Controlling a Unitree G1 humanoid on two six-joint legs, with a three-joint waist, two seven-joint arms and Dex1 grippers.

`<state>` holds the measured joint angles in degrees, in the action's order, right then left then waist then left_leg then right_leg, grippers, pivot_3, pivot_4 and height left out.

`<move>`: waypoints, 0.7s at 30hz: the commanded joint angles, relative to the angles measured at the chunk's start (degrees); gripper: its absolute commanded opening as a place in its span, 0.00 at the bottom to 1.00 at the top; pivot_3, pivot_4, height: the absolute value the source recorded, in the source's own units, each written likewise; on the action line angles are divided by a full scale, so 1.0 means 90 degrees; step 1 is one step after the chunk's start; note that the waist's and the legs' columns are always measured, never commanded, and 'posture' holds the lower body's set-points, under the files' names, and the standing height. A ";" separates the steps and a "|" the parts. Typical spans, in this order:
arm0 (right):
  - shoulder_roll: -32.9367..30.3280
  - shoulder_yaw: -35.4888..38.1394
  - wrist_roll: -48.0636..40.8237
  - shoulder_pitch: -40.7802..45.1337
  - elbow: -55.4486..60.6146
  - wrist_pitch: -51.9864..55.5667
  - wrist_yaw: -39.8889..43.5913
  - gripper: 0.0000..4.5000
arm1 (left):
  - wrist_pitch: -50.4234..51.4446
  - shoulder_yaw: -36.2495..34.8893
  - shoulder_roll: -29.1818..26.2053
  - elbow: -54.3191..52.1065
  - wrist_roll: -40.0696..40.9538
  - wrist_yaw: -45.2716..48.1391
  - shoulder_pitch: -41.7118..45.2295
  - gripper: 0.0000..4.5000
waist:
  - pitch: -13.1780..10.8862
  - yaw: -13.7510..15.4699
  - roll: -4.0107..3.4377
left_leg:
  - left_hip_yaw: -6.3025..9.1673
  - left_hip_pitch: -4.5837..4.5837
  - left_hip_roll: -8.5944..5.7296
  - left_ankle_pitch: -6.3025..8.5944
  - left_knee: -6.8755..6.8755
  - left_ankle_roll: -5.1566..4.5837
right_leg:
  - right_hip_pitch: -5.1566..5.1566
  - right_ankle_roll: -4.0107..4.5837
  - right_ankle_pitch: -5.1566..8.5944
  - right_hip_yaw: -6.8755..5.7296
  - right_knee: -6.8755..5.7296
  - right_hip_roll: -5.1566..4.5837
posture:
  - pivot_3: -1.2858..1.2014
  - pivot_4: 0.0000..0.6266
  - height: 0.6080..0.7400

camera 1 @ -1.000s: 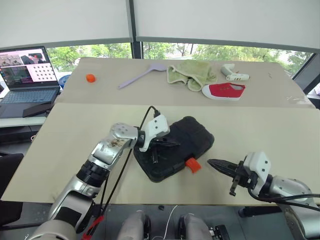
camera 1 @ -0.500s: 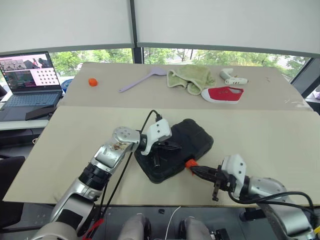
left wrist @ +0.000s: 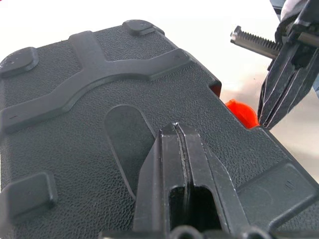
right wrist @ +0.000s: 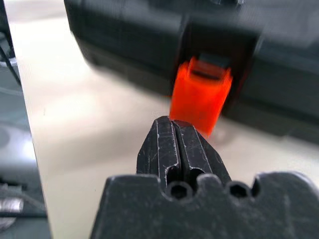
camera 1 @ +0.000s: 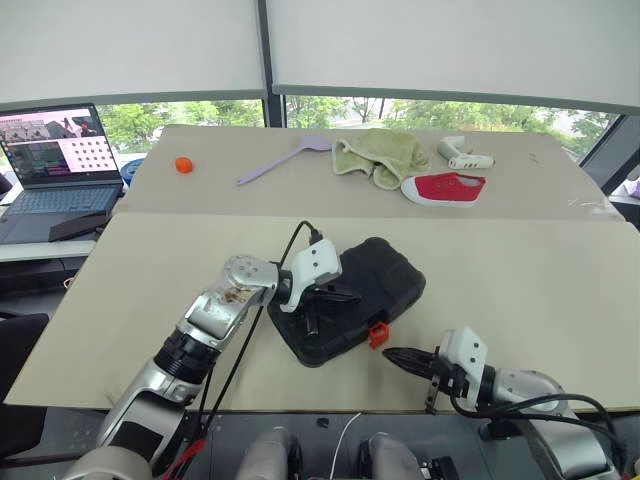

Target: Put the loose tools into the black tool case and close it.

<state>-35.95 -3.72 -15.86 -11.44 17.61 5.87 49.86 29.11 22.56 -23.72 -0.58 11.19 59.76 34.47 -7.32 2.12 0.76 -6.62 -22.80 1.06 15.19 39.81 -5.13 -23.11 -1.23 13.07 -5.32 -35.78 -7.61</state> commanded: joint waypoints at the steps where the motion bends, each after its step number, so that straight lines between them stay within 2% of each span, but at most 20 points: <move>1: 0.0148 -0.0048 0.0141 0.0168 -0.0185 -0.0103 -0.0148 0.00 | 0.0480 0.0454 -0.0145 0.0375 -0.0241 0.0066 -0.0392 0.00 | 0.0001 0.0000 -0.0001 | 0.0001 0.0000 0.0000 0.0000 -0.0001 0.0000 | -0.0001 0.0000 0.0000 0.0000 0.0000 -0.0001 | 0.52 0.24 1.00; 12: 0.0855 -0.0241 0.0292 0.0810 -0.0637 -0.0478 -0.0359 0.00 | 0.0481 0.0448 -0.0122 0.0456 -0.0258 0.0029 -0.0407 0.00 | 0.0003 -0.0004 -0.0005 | 0.0002 0.0000 0.0000 0.0000 -0.0004 0.0001 | -0.0003 0.0000 0.0002 0.0000 0.0002 -0.0006 | 0.52 0.24 1.00; 21: 0.1157 0.0023 -0.0042 0.0709 -0.0376 -0.0862 -0.0302 0.00 | 0.0535 0.0432 -0.0141 0.0437 -0.0248 0.0018 -0.0488 0.00 | 0.0004 -0.0061 -0.0003 | 0.0004 0.0002 0.0005 0.0000 -0.0006 0.0003 | -0.0005 0.0004 0.0005 -0.0001 0.0002 -0.0033 | 0.52 0.24 1.00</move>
<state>-26.83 -5.58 -12.75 -6.22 10.64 2.01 47.47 29.11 21.94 -23.82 -0.79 11.21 59.57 33.80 -7.28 1.57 0.74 -6.59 -22.79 1.10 15.19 39.75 -5.10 -23.16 -1.20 13.12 -5.33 -35.76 -7.91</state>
